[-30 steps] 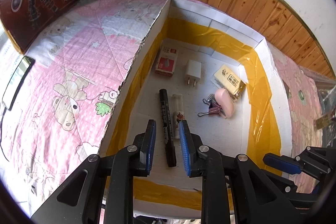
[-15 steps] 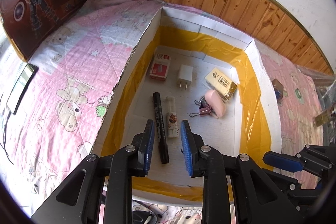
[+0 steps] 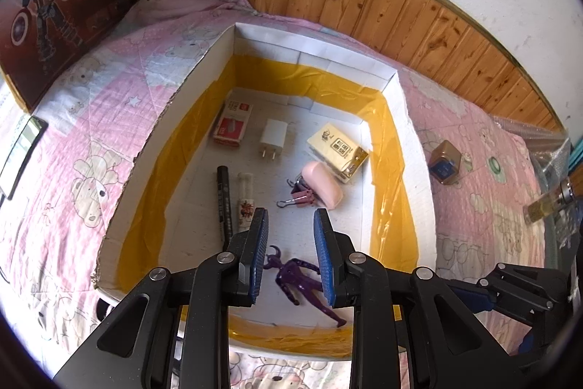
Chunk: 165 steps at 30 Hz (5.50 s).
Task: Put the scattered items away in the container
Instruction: 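Withdraw both tools from the box toward the gold tin and green tape, then grasp the gold square tin with the left tool while the right tool grasps the green tape roll, then carry the gold tin and green tape roll over the white box with both tools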
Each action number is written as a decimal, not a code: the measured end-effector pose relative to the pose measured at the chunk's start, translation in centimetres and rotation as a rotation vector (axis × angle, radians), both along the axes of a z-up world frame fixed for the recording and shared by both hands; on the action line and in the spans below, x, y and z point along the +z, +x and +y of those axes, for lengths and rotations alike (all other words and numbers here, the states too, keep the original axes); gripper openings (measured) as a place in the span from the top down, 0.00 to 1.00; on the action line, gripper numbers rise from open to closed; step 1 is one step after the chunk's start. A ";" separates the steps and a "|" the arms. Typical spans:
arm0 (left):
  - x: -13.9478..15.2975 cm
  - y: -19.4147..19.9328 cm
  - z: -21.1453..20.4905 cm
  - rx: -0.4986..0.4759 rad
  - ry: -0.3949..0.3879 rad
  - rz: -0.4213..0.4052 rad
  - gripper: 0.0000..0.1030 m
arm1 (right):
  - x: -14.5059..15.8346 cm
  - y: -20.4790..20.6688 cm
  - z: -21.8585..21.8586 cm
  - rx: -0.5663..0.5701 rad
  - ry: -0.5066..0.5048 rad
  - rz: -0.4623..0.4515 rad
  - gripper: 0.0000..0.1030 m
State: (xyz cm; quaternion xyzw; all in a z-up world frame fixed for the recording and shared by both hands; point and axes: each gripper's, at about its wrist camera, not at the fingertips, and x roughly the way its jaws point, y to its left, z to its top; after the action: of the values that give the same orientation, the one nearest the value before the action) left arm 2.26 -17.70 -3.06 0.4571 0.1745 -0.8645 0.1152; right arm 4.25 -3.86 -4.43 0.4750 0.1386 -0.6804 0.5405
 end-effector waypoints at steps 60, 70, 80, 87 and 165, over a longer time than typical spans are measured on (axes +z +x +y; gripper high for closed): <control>-7.9 -23.9 19.4 -0.120 0.375 -0.006 0.38 | -12.3 -39.5 29.3 -0.964 0.256 0.164 0.79; -7.5 -24.5 20.1 -0.284 0.225 0.049 0.38 | -12.3 -39.8 29.8 -0.982 0.218 0.135 0.79; -8.6 -23.4 22.8 -0.445 -0.083 0.043 0.38 | -12.3 -39.9 30.0 -0.989 0.199 0.128 0.79; -8.8 -22.9 22.2 -0.405 -0.014 0.040 0.56 | -12.3 -39.5 29.8 -0.980 0.203 0.153 0.81; 3.0 4.5 13.7 -0.253 0.221 0.256 0.51 | 1.1 -3.7 20.2 -0.575 -0.088 -0.017 0.85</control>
State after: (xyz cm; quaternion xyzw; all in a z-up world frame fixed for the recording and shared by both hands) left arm 6.79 -3.99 -0.03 0.3718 0.2226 -0.8986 -0.0684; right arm 0.51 16.32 -3.37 0.4767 -0.0358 -0.8071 0.3466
